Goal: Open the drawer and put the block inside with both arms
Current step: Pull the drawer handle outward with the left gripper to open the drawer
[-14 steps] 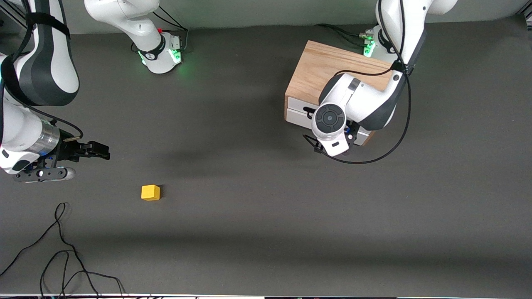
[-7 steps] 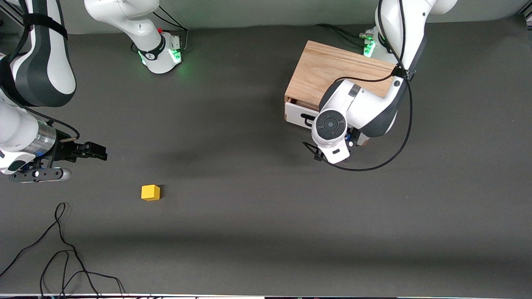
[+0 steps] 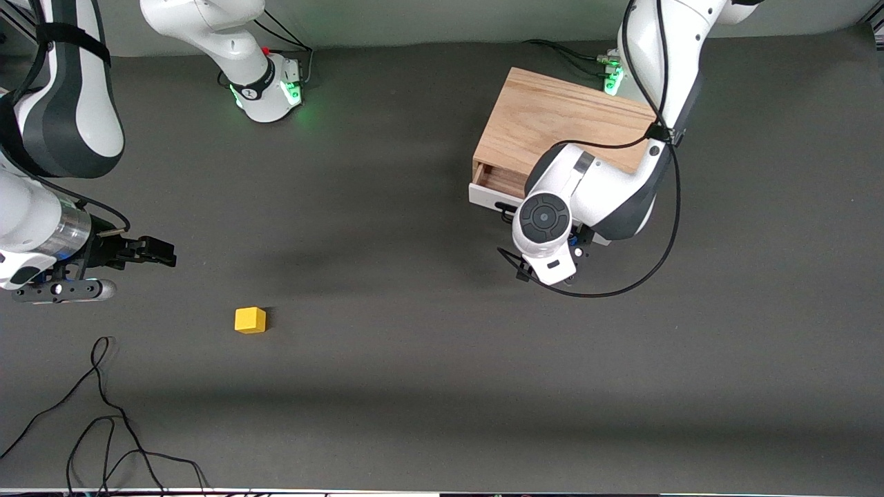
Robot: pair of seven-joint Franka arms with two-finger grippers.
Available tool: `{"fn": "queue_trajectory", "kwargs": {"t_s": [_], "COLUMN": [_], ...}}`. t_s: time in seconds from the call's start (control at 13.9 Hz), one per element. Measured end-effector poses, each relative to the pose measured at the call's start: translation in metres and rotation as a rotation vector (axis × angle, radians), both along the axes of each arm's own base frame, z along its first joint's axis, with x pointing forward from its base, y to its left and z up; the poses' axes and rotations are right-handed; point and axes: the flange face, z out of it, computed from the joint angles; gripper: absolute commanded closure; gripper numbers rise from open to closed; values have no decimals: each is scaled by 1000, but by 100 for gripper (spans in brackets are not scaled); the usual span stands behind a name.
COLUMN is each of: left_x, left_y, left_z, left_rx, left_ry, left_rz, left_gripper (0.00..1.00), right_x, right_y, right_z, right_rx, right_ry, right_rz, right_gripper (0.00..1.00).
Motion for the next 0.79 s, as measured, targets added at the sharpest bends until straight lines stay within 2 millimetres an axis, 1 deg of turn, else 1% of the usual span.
{"fn": "queue_trajectory", "kwargs": {"t_s": [0.43, 0.79], "left_x": [24, 39], "left_y": [-8, -9], "left_z": [1, 5], "left_rx": [-32, -69], "left_ry": [-52, -130], "left_rz": [8, 13], "left_gripper": [0, 0], "right_x": [5, 11], "right_y": [4, 7], "right_z": [3, -8], "right_rx": [0, -4], "right_ry": [-40, -40], "right_rz": [7, 11], "right_gripper": [0, 0]}}
